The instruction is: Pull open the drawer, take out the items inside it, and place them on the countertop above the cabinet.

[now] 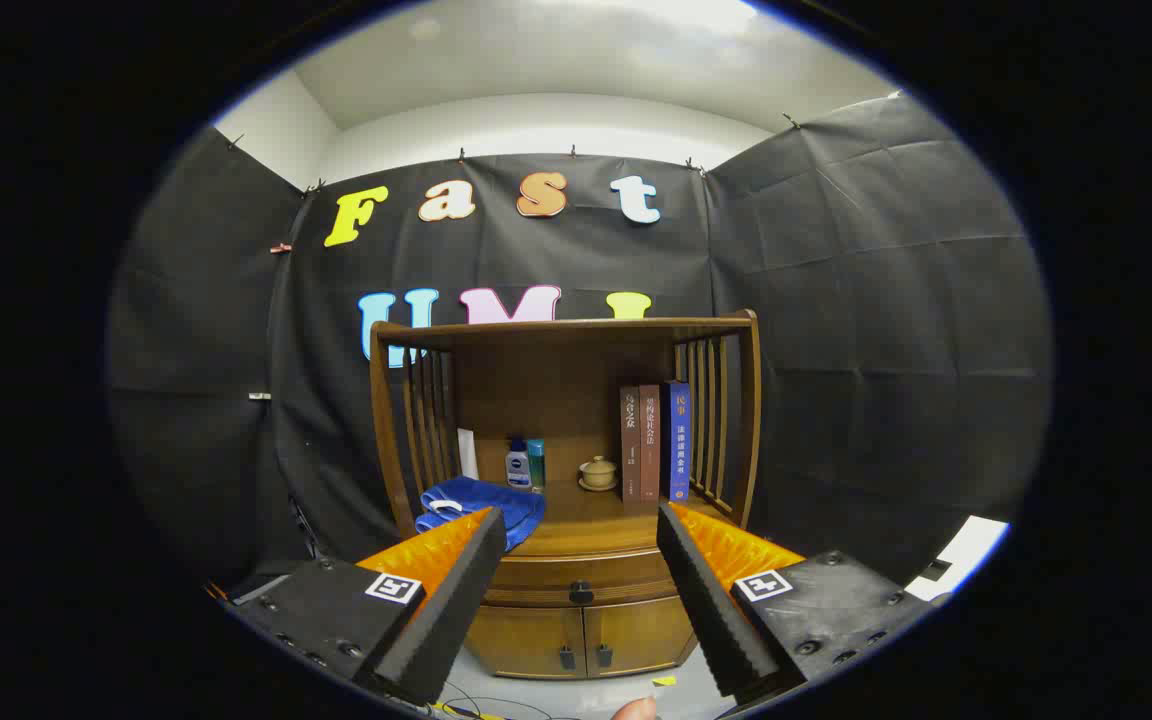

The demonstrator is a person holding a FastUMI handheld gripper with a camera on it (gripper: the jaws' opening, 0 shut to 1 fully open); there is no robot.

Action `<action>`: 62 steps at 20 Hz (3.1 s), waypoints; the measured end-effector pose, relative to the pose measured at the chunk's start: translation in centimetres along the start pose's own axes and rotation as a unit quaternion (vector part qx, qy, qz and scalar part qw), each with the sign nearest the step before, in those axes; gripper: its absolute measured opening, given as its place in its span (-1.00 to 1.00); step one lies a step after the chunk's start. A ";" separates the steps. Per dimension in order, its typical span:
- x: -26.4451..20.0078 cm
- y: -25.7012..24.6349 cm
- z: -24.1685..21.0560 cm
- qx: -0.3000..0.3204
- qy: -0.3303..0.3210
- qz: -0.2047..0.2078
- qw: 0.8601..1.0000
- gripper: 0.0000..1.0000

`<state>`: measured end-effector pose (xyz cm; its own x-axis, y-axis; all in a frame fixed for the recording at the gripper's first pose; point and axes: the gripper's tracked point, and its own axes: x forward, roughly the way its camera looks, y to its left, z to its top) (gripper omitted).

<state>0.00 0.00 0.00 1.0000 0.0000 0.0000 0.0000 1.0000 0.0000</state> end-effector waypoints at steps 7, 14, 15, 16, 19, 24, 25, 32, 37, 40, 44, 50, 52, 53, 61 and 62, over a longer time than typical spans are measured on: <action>-0.3 0.0 0.5 -0.009 -0.010 0.001 1.000 0.96; -0.3 -0.1 0.5 -0.011 -0.011 0.004 1.000 0.96; -0.3 -0.1 0.5 -0.010 -0.011 0.003 1.000 0.96; -0.3 -0.1 0.5 -0.011 -0.011 0.004 1.000 0.96; -0.3 -0.1 0.5 -0.010 -0.012 0.004 1.000 0.96; -0.3 0.0 0.7 -0.006 -0.019 0.010 1.000 0.96; -0.2 0.0 0.8 -0.005 -0.023 0.013 1.000 0.96; 4.6 1.2 -1.6 0.003 -0.029 0.037 0.999 0.96; 10.4 0.6 -8.0 -0.008 -0.018 0.030 0.999 0.96; 13.7 0.2 -13.7 -0.004 0.004 0.029 1.000 0.96; 17.5 -0.3 -20.9 -0.011 0.039 0.023 0.999 0.97; 21.9 -0.4 -28.8 -0.021 0.092 0.023 0.995 0.96; 22.7 -0.7 -30.0 -0.008 0.103 0.018 0.994 0.91; 23.0 -1.0 -30.4 -0.005 0.103 0.014 0.995 0.71; 23.8 -1.0 -31.4 -0.026 0.098 0.015 0.995 -0.20; 23.8 -1.0 -31.4 -0.031 0.100 0.018 0.994 -0.29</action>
<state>23.76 -1.04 -31.40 0.9793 0.0293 -0.2003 -0.0416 0.9975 -0.0577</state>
